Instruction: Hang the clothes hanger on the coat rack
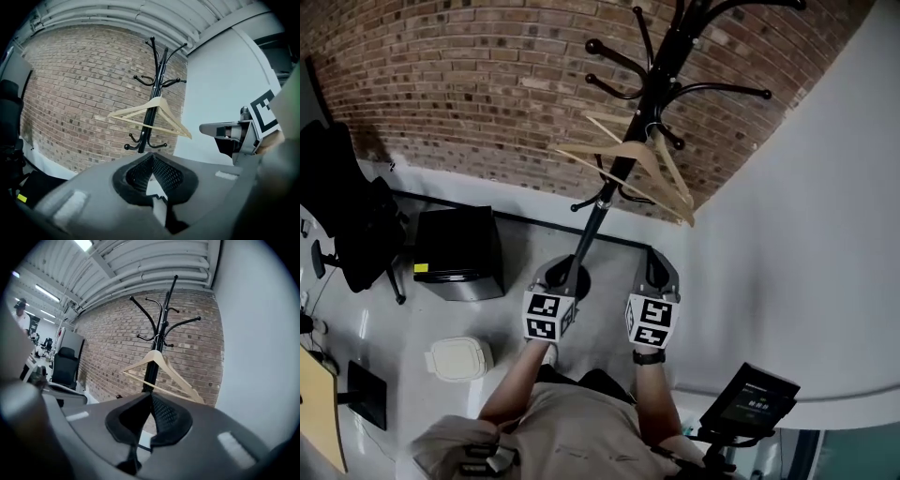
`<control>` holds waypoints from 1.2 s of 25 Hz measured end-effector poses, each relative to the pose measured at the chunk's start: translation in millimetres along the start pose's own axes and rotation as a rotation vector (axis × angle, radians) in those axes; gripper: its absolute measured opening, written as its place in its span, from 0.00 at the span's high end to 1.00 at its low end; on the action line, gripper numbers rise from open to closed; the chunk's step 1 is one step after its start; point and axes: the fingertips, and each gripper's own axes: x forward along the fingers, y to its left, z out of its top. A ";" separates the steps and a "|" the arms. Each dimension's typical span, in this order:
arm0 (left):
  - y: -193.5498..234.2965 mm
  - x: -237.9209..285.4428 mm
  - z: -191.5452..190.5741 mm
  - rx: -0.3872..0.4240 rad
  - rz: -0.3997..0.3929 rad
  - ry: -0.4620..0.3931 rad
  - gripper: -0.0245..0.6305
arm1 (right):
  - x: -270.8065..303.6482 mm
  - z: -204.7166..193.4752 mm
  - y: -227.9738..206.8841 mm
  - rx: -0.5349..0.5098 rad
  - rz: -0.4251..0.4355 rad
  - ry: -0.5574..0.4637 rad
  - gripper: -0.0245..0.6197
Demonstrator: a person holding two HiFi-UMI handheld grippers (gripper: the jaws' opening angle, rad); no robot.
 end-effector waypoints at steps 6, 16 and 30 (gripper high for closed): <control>-51.3 -37.2 12.5 0.045 -0.007 -0.041 0.96 | -60.1 -4.2 3.7 0.061 0.064 -0.030 0.96; -165.9 -187.8 -47.9 0.116 0.087 -0.076 0.96 | -232.8 -77.2 -12.0 0.374 0.100 0.011 0.96; -159.1 -228.1 83.5 0.180 0.098 -0.346 0.96 | -255.2 31.1 7.4 0.228 0.124 -0.213 0.96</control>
